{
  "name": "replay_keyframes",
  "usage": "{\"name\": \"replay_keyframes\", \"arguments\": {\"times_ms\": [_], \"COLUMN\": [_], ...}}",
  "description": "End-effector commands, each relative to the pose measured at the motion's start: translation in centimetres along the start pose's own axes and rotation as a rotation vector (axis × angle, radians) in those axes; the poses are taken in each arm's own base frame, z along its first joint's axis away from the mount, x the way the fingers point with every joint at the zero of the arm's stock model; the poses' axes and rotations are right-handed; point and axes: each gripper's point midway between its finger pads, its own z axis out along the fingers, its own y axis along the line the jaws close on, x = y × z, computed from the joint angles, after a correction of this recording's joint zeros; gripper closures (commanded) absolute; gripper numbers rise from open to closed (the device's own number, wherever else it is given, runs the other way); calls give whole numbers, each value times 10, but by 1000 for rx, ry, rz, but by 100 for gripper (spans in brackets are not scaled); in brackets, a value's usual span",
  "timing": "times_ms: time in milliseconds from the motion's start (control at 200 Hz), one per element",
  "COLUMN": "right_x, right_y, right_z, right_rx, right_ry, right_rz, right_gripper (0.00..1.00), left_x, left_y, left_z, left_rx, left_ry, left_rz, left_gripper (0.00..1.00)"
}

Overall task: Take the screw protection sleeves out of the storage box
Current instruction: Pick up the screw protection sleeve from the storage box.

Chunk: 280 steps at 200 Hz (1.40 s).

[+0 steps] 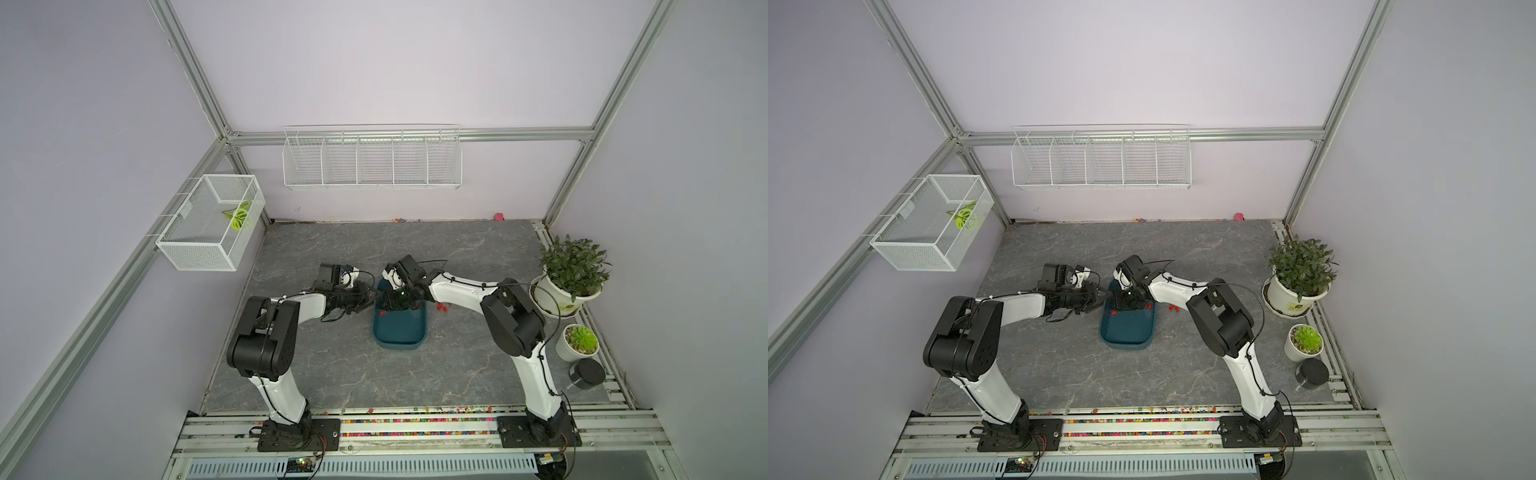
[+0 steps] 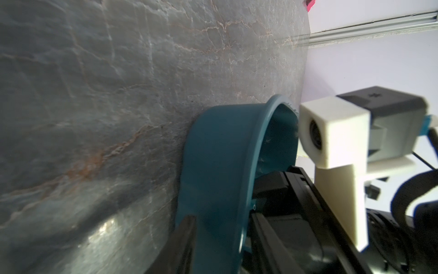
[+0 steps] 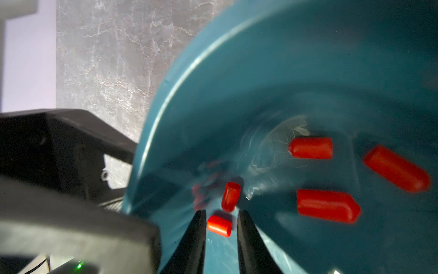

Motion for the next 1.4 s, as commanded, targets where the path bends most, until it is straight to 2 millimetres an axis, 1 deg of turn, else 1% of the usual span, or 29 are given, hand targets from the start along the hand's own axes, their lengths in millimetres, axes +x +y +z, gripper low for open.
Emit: {"name": "replay_keyframes", "arguments": {"times_ms": [0, 580, 730, 855, 975, 1040, 1170, 1395], "right_x": [7, 8, 8, 10, 9, 8, 4, -2], "right_y": [0, -6, -8, -10, -10, -8, -5, 4], "right_z": [7, 16, 21, 25, 24, 21, 11, -17], "right_rx": [23, 49, 50, 52, 51, 49, 55, 58], "right_ry": [30, 47, 52, 60, 56, 52, 30, -23], "right_rz": [-24, -20, -14, -8, -9, -13, -28, -58], "right_gripper": [72, 72, 76, 83, 87, 89, 90, 90], "left_x": [-2, -1, -1, -1, -1, -1, -1, -1], "left_y": [-2, -2, -2, -2, -2, -2, -2, -2], "left_z": [-1, 0, 0, 0, -1, -1, -1, -1], "left_rx": [17, 19, 19, 19, 20, 19, 19, 17], "left_ry": [1, 6, 8, 9, 7, 7, 8, 5], "left_rz": [8, 5, 5, 4, 6, 5, 6, 6], "left_gripper": [56, 56, 56, 56, 56, 56, 56, 56]}}
